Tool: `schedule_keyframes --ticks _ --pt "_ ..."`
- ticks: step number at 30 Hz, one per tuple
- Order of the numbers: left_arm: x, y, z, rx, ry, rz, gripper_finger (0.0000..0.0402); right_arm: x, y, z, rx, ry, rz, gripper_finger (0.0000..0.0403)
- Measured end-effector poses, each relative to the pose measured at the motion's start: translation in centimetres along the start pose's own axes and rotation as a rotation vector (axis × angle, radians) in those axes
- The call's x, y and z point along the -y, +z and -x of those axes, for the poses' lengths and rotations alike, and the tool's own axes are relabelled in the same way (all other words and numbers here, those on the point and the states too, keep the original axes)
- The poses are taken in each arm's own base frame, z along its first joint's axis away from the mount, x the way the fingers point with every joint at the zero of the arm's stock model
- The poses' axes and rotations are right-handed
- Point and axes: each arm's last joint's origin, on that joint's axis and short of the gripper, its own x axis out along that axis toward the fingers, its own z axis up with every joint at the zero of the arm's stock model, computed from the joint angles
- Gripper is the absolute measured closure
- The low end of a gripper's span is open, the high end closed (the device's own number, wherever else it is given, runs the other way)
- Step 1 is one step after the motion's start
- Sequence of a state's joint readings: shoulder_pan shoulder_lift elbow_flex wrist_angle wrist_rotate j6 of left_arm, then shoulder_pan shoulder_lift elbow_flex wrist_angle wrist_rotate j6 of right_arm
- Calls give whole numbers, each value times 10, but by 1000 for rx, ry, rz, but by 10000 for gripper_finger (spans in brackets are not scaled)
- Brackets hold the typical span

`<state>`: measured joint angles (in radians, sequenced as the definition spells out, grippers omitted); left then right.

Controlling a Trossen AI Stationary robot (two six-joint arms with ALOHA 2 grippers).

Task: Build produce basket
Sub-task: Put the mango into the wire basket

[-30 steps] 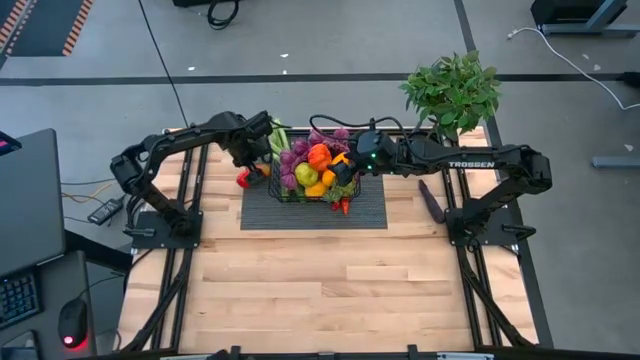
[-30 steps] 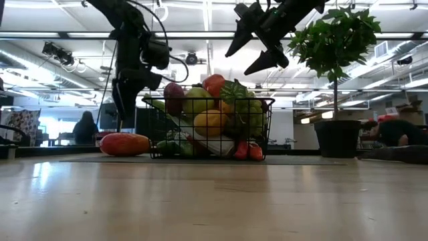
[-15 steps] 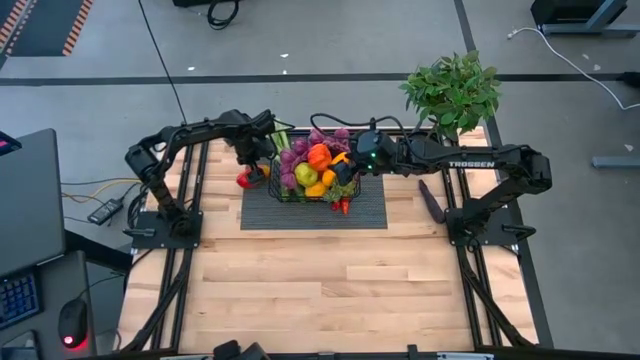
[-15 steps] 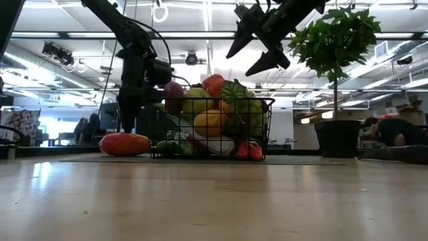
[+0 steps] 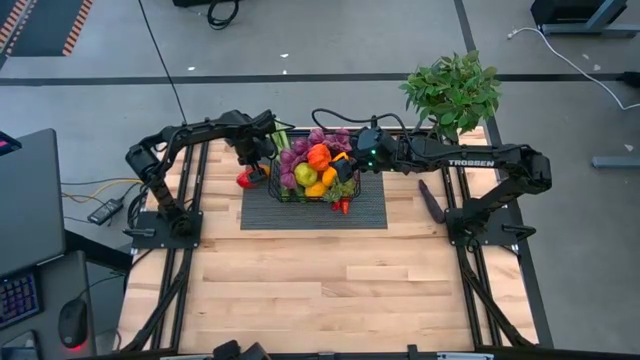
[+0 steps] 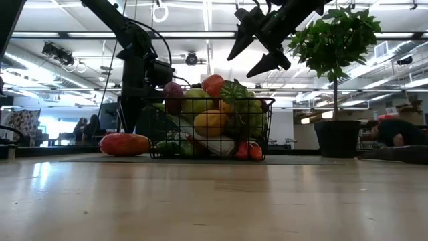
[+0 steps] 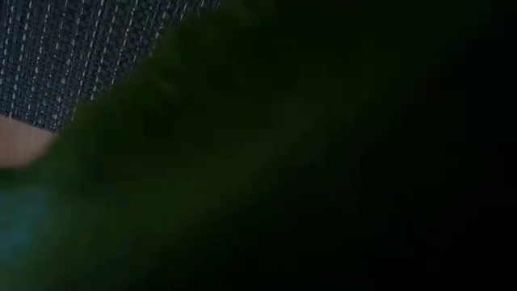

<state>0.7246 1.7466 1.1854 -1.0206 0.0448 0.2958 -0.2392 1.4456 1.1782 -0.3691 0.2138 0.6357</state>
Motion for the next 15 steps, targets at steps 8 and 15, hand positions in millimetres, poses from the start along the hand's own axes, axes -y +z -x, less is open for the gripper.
schedule_keyframes --ticks 8,15 --pt "4 -4 -13 1 -1 9 2 3 2 -1 4 -8 -4 47" --pt "10 -15 -22 -27 20 29 7 3 2 -1 4 -9 -26 47"
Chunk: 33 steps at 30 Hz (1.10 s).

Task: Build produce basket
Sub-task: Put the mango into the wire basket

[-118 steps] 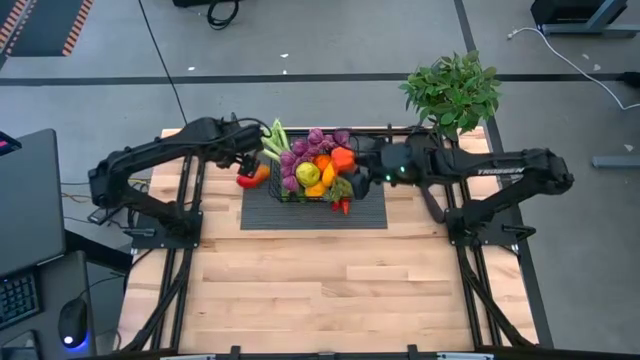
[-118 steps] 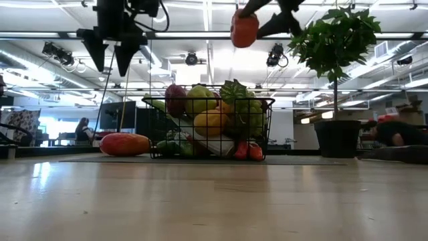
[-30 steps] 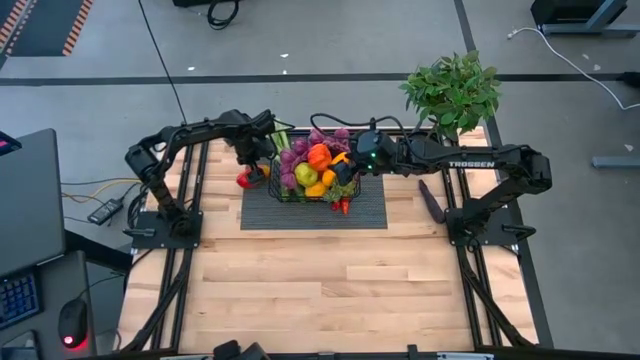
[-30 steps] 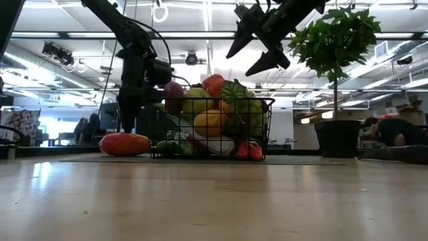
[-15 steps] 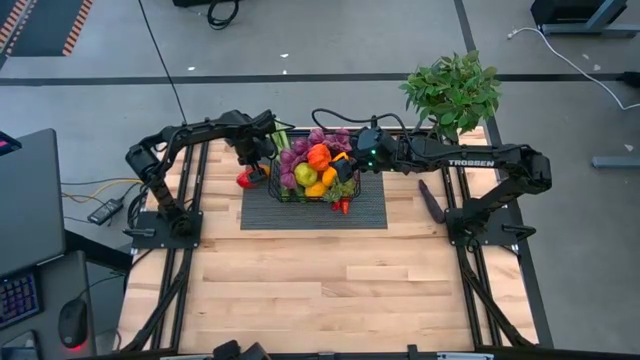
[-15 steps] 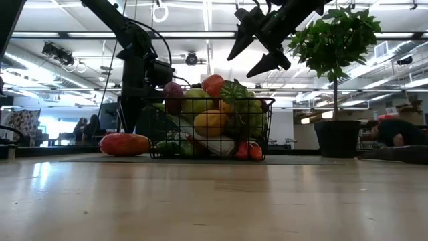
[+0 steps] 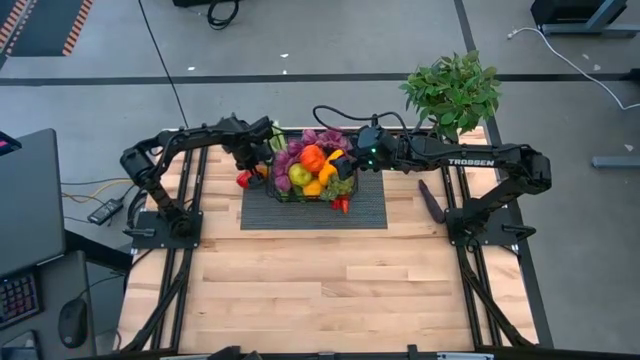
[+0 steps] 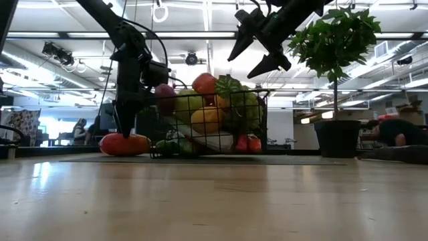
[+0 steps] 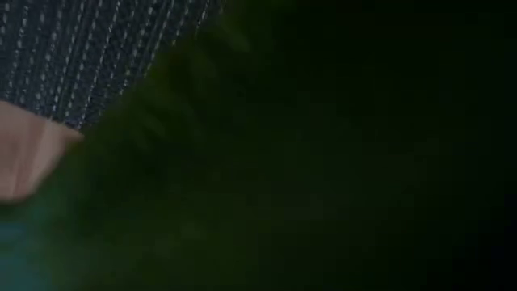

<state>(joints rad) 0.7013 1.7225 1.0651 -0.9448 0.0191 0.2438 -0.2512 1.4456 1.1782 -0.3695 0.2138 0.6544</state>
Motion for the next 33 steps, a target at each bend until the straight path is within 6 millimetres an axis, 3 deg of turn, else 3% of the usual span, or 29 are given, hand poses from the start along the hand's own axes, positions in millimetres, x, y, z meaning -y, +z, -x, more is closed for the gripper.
schedule_keyframes --ticks 4,17,24,33 --pt "1 2 5 42 15 0 41 0 0 0 -1 1 1 47" --pt "8 4 5 43 25 -8 217 0 0 0 -13 15 -8 47" --pt "8 3 21 -27 -8 -3 225 0 0 0 -17 19 -9 47" --pt "7 10 68 -59 -5 -4 227 0 0 0 -16 19 -6 47"
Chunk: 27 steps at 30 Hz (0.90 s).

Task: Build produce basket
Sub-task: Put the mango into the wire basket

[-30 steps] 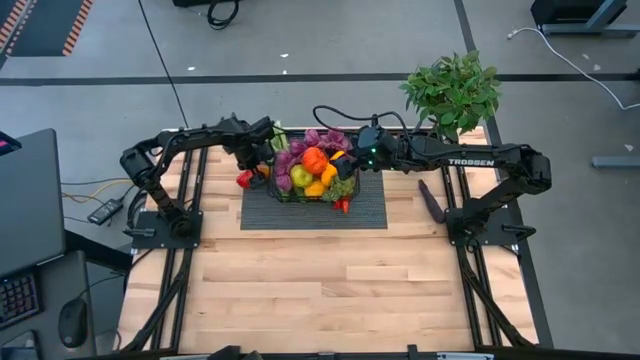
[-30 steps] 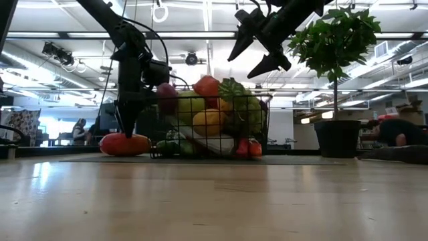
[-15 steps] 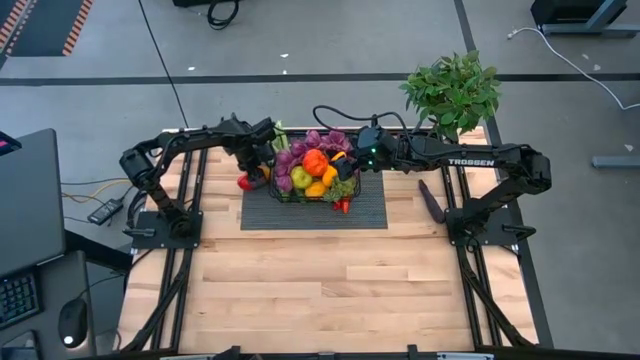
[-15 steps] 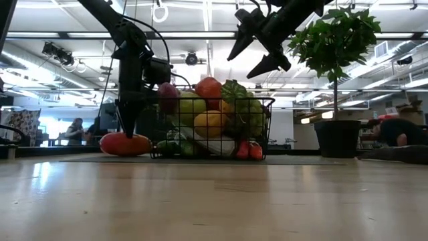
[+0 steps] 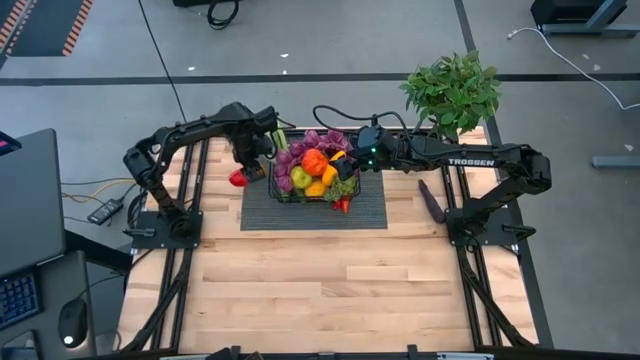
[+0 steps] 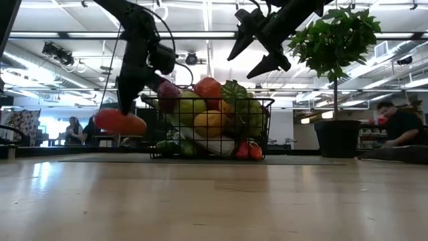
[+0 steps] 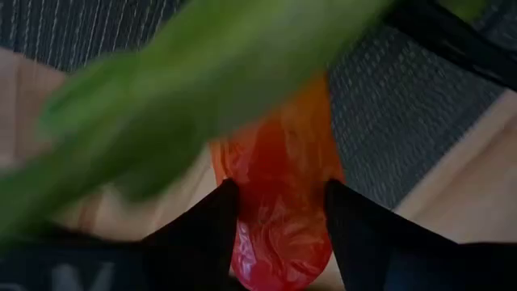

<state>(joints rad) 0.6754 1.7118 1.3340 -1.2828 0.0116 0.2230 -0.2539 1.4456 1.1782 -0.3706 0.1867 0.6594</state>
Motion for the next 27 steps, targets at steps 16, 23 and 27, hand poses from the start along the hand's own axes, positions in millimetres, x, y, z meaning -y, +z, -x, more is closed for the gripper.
schedule_keyframes --ticks 16,23,27 --pt "3 -5 71 22 59 220 228 0 0 0 0 0 0 47" --pt "3 2 134 314 108 258 226 0 0 0 -3 4 5 47" --pt "3 2 165 483 122 252 227 0 0 0 -11 14 5 47"
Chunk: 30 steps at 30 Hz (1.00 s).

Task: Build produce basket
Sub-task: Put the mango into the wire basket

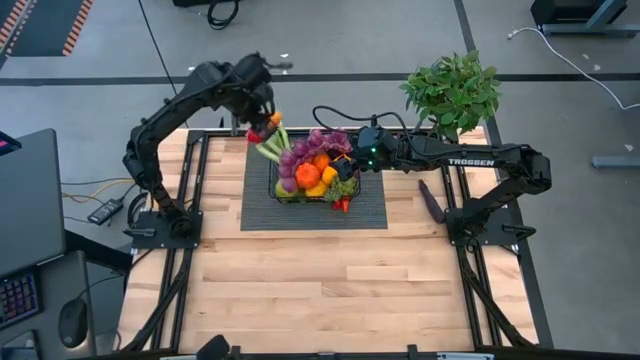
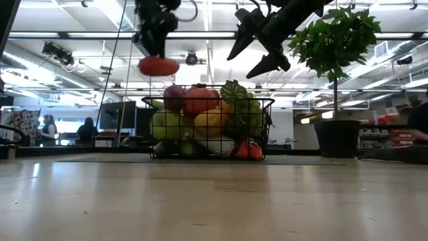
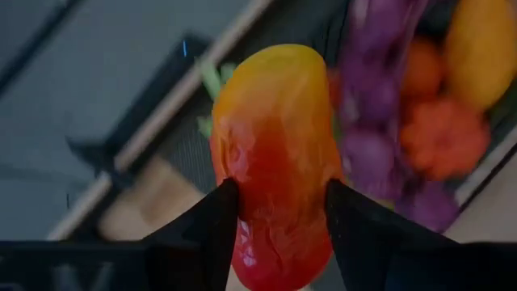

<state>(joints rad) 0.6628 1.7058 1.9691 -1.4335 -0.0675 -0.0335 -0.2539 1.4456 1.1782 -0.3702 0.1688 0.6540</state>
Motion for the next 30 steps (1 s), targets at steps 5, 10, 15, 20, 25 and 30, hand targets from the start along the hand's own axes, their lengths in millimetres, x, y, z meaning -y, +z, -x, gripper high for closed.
schedule_keyframes --ticks 5,10,15,20,25,30 --pt "0 18 7 190 0 -59 226 0 0 0 -7 10 -1 47" --pt "7 23 -28 196 -41 -117 226 0 0 0 -10 11 -1 47" --pt "21 13 -85 127 -57 -177 226 0 -1 0 -20 6 -22 47" --pt "38 -4 -121 96 -80 -203 226 1 -3 0 -47 4 -25 47" --pt "55 -13 -133 86 -95 -245 226 2 -4 0 -59 -4 -28 47" --pt "60 -6 -124 122 -103 -252 224 3 -4 0 -58 -6 -37 47"
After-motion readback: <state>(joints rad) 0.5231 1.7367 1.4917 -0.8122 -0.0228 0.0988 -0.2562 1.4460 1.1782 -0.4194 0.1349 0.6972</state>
